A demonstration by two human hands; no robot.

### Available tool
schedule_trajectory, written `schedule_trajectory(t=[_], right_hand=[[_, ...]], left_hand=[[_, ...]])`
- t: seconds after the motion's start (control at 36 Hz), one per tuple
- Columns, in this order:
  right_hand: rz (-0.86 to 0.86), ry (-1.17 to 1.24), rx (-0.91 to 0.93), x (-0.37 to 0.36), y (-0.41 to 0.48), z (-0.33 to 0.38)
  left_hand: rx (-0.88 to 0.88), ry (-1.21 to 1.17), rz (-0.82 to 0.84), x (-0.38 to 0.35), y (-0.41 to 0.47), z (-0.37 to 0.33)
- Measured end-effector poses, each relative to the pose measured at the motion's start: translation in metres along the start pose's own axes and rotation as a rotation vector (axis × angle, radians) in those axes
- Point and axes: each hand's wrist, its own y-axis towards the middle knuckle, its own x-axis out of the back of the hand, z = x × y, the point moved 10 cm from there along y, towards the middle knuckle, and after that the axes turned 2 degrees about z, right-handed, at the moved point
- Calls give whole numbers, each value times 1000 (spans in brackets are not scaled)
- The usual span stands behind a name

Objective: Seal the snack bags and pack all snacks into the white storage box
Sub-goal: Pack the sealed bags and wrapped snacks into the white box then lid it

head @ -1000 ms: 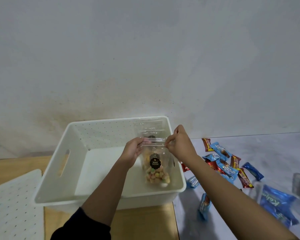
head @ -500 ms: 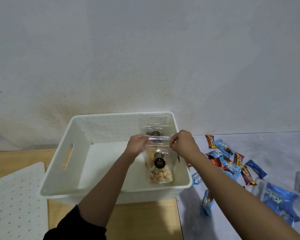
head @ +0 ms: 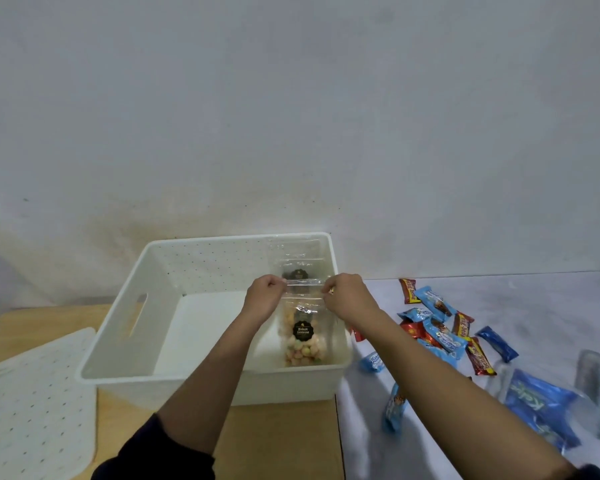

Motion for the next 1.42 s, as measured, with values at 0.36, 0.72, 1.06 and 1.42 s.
schedule_trajectory(t=[0.36,0.72,1.06,1.42], right_hand=[[67,192,124,88,-53,-24],[-335,259,-214,242,-166,-285],[-366,247,-585,187,-257,-484],[-416,520,-551,174,-267,-488]], left_hand=[[-216,277,-165,-42,-39,-109],[-413,174,246,-299,-127,-144],[-187,163,425,-395,-171,-22],[-46,129,292,-410,-191,-5]])
